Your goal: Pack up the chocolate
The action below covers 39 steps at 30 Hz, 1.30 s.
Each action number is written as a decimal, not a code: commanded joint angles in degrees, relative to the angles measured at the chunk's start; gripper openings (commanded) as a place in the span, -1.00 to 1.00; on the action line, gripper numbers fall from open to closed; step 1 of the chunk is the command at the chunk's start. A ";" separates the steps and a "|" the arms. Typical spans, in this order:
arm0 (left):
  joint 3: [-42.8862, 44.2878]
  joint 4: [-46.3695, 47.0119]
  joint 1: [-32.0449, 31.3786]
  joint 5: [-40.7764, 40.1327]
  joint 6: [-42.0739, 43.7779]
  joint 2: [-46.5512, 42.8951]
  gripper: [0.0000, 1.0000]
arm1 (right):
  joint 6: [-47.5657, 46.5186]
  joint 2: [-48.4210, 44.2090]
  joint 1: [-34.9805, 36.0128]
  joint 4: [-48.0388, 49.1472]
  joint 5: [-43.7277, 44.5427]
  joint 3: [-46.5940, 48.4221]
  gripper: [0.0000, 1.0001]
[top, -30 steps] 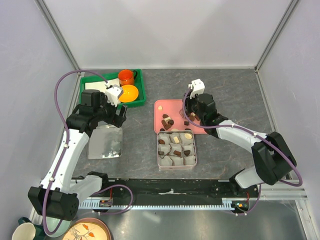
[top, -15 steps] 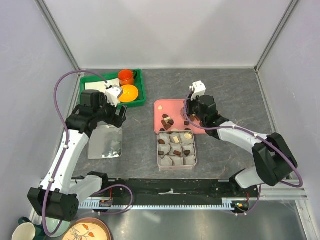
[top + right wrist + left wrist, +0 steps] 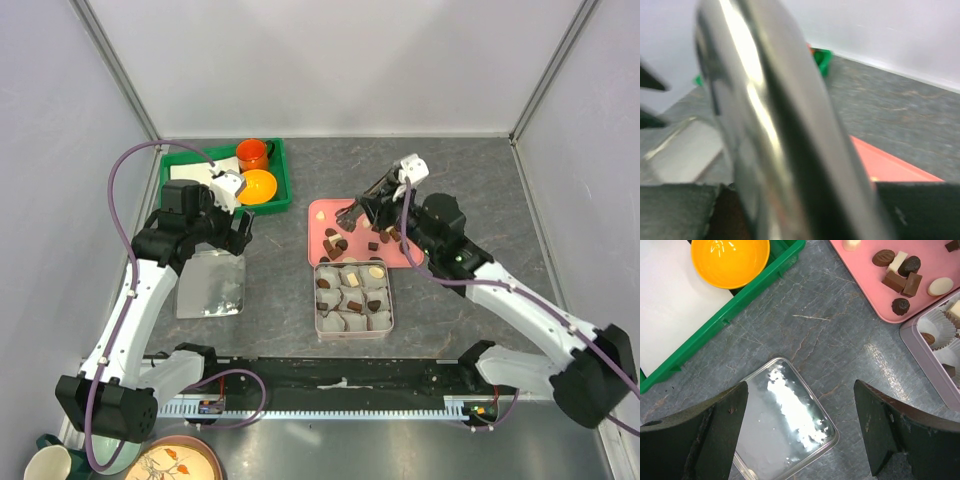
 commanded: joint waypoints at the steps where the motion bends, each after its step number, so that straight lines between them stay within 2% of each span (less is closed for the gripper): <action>1: 0.73 0.70 0.23 0.28 2.01 -0.33 0.87 | 3.20 -7.91 6.19 -4.98 -4.04 -3.80 -0.55; 5: 0.90 0.87 0.23 0.63 1.75 0.28 0.87 | 7.58 -13.97 11.39 -8.32 -4.65 -6.89 -0.55; 10: 0.99 0.87 0.23 0.63 1.57 0.28 0.87 | 8.74 -17.76 16.84 -11.49 -4.21 -8.21 -0.56; 20: 1.96 0.17 0.23 0.63 1.22 0.28 0.87 | 11.37 -15.66 24.66 -10.17 -4.31 -11.46 -0.55; 27: 2.13 -0.09 0.23 0.54 1.40 0.02 0.87 | 11.20 -14.08 25.99 -7.89 -2.02 -14.19 -0.48; 39: 1.43 -0.01 0.23 0.28 1.66 -0.42 0.87 | 9.88 -12.05 25.99 -6.30 -1.31 -13.57 -0.41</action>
